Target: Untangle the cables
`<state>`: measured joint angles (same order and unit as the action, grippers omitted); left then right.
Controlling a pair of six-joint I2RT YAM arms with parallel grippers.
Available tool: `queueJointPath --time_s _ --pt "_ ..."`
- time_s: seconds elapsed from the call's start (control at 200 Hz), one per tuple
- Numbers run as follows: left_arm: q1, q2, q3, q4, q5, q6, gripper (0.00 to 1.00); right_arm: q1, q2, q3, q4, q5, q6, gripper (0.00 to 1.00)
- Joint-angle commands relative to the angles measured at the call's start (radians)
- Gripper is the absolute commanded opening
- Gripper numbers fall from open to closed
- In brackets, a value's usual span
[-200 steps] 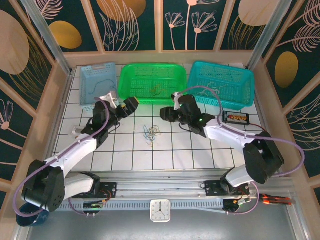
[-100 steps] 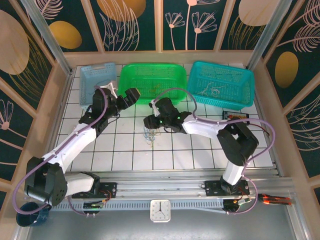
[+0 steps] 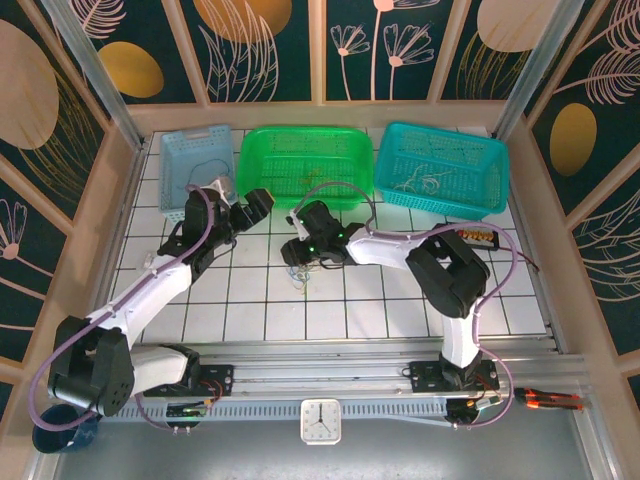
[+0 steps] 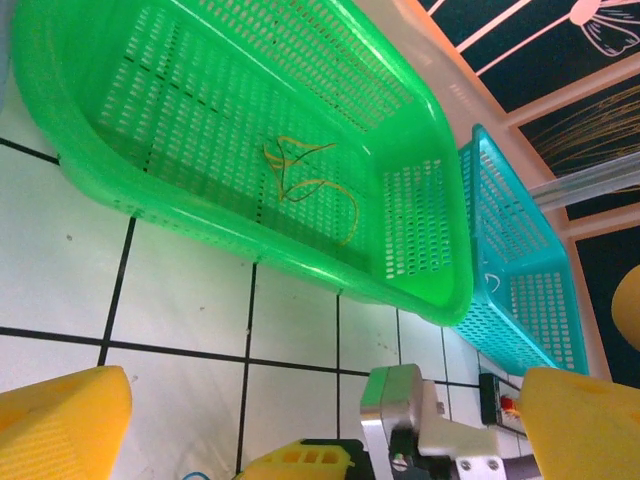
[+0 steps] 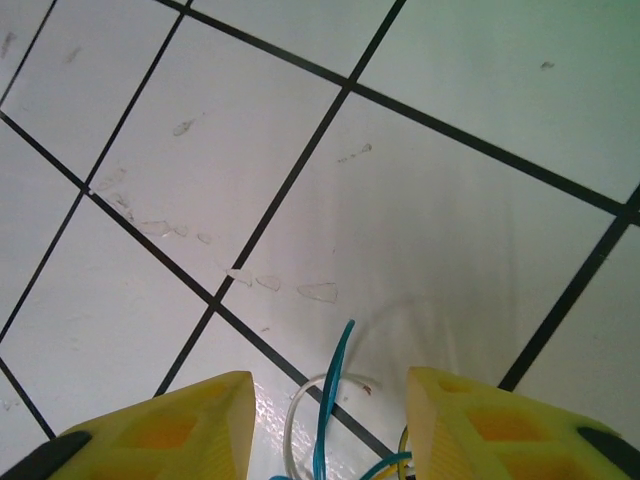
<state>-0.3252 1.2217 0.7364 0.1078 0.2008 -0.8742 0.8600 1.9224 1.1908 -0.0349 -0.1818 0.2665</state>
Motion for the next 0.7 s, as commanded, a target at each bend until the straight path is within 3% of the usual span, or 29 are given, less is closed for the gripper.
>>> queueJointPath --time_s 0.0,0.26,0.425,0.691 --pt "0.009 -0.019 -0.027 0.034 0.008 -0.027 0.99 0.002 0.032 0.038 -0.003 -0.028 -0.01 0.4" --pt "0.009 -0.015 -0.067 0.044 0.014 -0.018 0.99 -0.066 -0.047 -0.031 0.068 -0.118 0.068 0.0" --pt "0.009 -0.003 -0.104 0.099 0.06 0.008 0.99 -0.148 -0.195 -0.16 0.172 -0.188 0.149 0.0" --pt "0.01 0.095 -0.137 0.244 0.255 0.035 0.98 -0.222 -0.353 -0.293 0.285 -0.25 0.179 0.0"
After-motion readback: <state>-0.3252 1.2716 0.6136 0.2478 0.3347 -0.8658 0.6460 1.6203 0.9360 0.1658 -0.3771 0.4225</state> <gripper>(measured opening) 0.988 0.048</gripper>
